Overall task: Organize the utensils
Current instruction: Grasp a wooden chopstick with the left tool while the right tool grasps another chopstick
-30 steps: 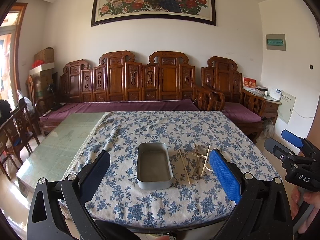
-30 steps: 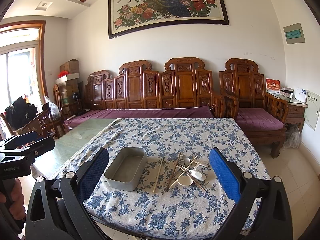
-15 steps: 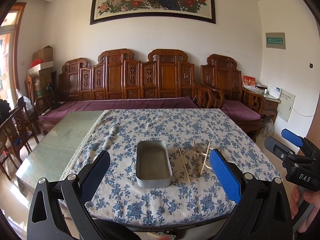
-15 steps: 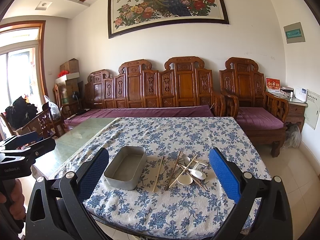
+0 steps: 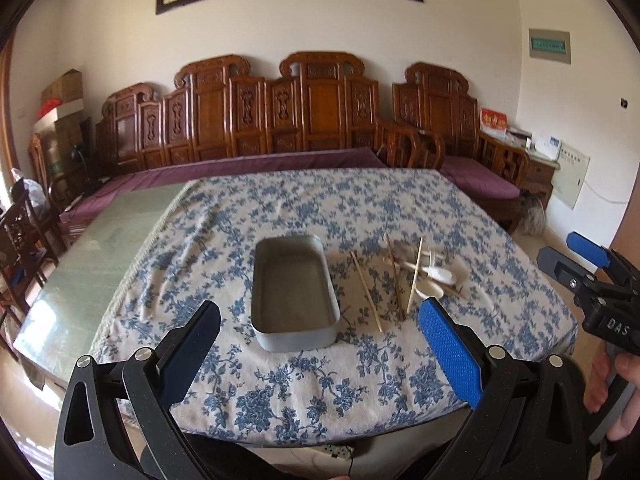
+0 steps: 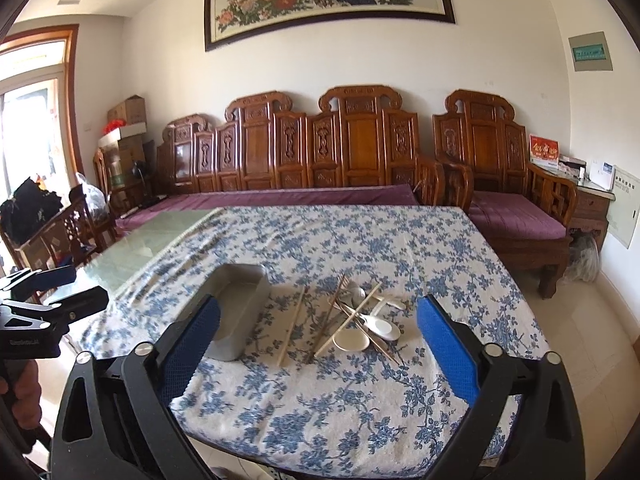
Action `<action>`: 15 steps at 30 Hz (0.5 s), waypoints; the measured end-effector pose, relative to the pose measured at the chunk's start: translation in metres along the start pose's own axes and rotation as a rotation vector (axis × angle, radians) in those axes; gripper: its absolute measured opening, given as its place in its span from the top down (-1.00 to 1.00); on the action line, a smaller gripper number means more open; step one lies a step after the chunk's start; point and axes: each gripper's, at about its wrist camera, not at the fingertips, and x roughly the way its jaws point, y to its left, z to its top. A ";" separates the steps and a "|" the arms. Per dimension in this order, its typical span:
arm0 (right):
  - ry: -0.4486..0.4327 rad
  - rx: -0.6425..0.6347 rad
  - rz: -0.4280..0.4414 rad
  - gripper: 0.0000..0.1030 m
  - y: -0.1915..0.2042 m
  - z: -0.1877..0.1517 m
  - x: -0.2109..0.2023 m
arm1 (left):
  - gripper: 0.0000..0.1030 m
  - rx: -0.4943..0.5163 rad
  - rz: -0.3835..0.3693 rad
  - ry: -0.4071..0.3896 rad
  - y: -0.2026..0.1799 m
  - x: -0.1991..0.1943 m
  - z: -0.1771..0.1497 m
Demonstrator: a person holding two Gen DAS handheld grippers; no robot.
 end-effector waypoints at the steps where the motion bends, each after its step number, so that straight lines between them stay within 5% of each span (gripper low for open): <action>1: 0.009 -0.003 0.000 -0.78 -0.002 -0.003 0.006 | -0.87 0.001 -0.006 0.007 0.000 0.005 0.000; 11: 0.116 -0.004 -0.003 -0.36 -0.031 -0.016 0.081 | -0.87 0.043 -0.063 0.085 -0.011 0.066 -0.004; 15: 0.147 -0.018 0.003 -0.24 -0.042 -0.018 0.114 | -0.68 0.047 -0.087 0.119 -0.013 0.082 -0.005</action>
